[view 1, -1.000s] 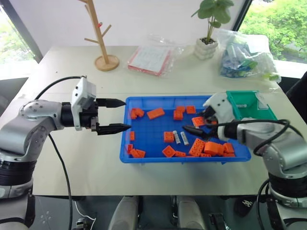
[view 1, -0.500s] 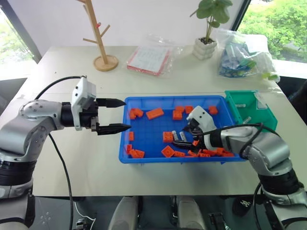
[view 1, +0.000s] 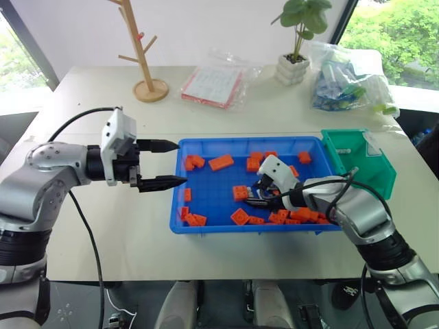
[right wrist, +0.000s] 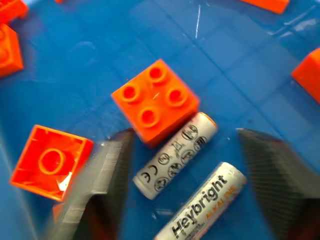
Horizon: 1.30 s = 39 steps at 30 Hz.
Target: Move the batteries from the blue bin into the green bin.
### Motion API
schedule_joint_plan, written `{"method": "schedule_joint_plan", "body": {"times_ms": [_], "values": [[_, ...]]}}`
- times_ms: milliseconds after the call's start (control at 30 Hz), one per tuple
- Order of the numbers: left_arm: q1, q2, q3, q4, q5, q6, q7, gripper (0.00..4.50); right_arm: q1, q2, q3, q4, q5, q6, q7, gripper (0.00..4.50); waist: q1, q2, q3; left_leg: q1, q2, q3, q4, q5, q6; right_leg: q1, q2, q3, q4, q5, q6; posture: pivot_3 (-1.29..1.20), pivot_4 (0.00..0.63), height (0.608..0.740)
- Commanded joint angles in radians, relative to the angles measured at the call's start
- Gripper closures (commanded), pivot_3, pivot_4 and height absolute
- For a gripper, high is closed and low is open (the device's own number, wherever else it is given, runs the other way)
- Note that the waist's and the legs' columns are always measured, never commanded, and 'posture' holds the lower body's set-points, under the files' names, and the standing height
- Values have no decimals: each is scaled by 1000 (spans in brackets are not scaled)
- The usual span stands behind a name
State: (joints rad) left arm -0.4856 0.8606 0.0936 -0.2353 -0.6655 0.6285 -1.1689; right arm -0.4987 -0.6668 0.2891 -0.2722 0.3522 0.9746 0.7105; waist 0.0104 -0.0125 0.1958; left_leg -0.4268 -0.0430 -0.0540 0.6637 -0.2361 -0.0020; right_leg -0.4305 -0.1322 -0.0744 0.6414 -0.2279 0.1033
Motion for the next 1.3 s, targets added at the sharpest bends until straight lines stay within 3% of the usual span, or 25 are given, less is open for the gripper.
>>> {"method": "schedule_joint_plan", "body": {"times_ms": [33,100,300,433,600,800,1000,1233,1300], "values": [[-23,5,30,-5,-8,-13,3,0,-1,-9,6,-9,-17,-12,14,3570,0,0,0,0,0,0,0,0,0,0,0,0,0,0,0,0,150,692],[-27,2,27,-2,-7,-15,4,0,-2,-12,4,-13,-22,-13,18,4426,0,0,0,0,0,0,0,0,0,0,0,0,0,0,0,0,150,692],[-44,-5,15,14,1,-27,-2,0,-46,14,-68,-37,18,48,8,4423,1,0,0,0,0,0,0,0,0,0,0,0,0,0,0,0,150,692],[-47,-6,11,19,6,-33,-11,0,-146,27,-231,-32,88,146,-24,4423,0,0,0,0,0,0,0,0,0,0,0,0,0,0,0,0,150,692],[-45,-9,6,19,10,-40,-16,0,-224,-139,-419,88,56,139,-47,4423,12,0,1,-1,-1,0,0,0,0,0,-1,-1,0,0,0,0,150,692],[-55,-25,-7,29,20,-48,-21,0,-23,-380,-475,175,-55,-25,-14,4423,24,0,1,-1,-1,2,-1,-2,3,2,-1,-1,-7,0,0,0,150,692],[-73,-38,-19,44,29,-51,-30,0,113,-397,-547,183,-75,-74,-32,4423,0,1,1,-1,1,4,0,-2,3,2,-1,-1,-7,2,-1,0,150,692],[-98,-50,-31,56,34,-50,-29,0,110,-380,-521,176,-113,-156,-59,978,-4,1,1,0,2,4,0,-2,3,2,0,-1,-7,2,-1,0,150,692],[-100,-50,-28,55,33,-47,-27,0,80,-367,-536,162,-75,-154,-34,978,-3,1,1,0,2,4,0,-2,3,2,0,-1,-7,2,-1,0,150,692]]}}
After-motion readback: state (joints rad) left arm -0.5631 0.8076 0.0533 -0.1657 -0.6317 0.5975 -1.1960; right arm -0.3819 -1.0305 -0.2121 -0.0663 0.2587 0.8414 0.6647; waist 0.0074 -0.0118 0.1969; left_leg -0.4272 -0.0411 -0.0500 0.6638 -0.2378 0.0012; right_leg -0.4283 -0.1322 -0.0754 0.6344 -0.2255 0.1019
